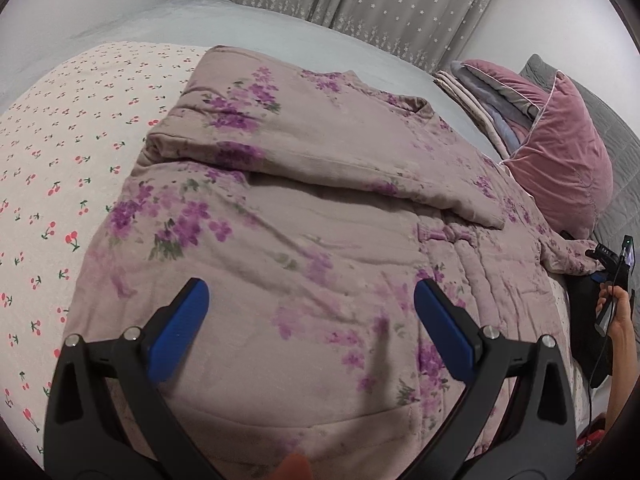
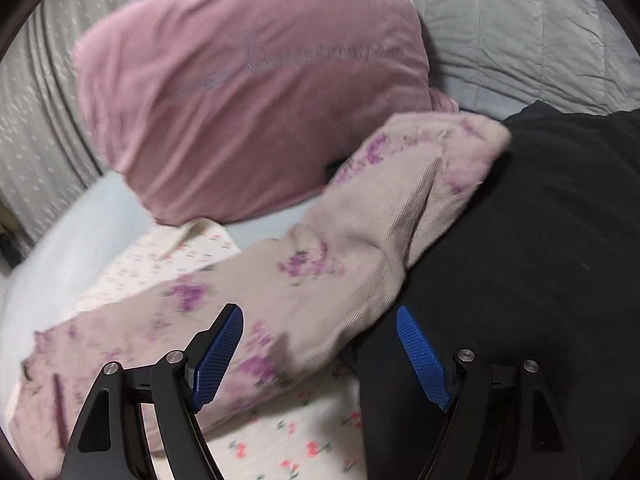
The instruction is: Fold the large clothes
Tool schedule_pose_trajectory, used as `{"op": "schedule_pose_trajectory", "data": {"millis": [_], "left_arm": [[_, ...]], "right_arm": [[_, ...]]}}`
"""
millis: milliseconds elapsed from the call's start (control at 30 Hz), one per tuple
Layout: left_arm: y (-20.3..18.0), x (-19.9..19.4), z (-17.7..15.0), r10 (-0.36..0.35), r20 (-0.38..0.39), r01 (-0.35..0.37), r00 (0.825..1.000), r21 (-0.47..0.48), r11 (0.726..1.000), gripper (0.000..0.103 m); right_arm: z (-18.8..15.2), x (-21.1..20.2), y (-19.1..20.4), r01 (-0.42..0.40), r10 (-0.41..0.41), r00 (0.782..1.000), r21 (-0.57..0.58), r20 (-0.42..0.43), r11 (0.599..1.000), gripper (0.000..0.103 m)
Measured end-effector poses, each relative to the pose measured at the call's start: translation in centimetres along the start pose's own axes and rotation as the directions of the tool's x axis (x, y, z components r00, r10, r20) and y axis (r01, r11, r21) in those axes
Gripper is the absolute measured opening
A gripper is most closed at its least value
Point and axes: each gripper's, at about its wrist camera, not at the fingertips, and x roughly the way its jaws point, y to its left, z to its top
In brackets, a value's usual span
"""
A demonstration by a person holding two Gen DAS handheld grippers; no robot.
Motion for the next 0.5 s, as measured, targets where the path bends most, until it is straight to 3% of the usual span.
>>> {"op": "schedule_pose_trajectory", "data": {"millis": [133,200,233,300,500], "left_arm": [[0.6,0.5,0.0,0.013,-0.011,-0.013,1.0,-0.009,1.0,0.102],[0.9,0.9,-0.2,0.009,-0.022,-0.009,1.0,-0.015,1.0,0.102],[1.0,1.2,-0.3,0.007,-0.03,-0.008,1.0,-0.015,1.0,0.102],[1.1,1.7,-0.5,0.014,-0.053,-0.015,0.999,-0.006,1.0,0.102],[0.1,2.5,-1.7,0.08,-0.087,-0.07,0.993,0.107,0.992,0.102]], "right_arm": [[0.3,1.7,1.2,0.071,-0.069,0.997,-0.064,0.029,0.995,0.058],[0.2,1.9,2.0,0.106,-0.102,0.994,-0.101,0.044,0.989,0.027],[0.2,1.7,2.3,0.116,-0.11,0.992,-0.118,0.057,0.986,0.02],[0.3,0.9,2.8,0.086,-0.076,0.994,-0.125,0.083,0.988,0.013],[0.6,-3.6,5.4,0.028,0.001,0.986,-0.17,0.164,0.985,0.01]]}}
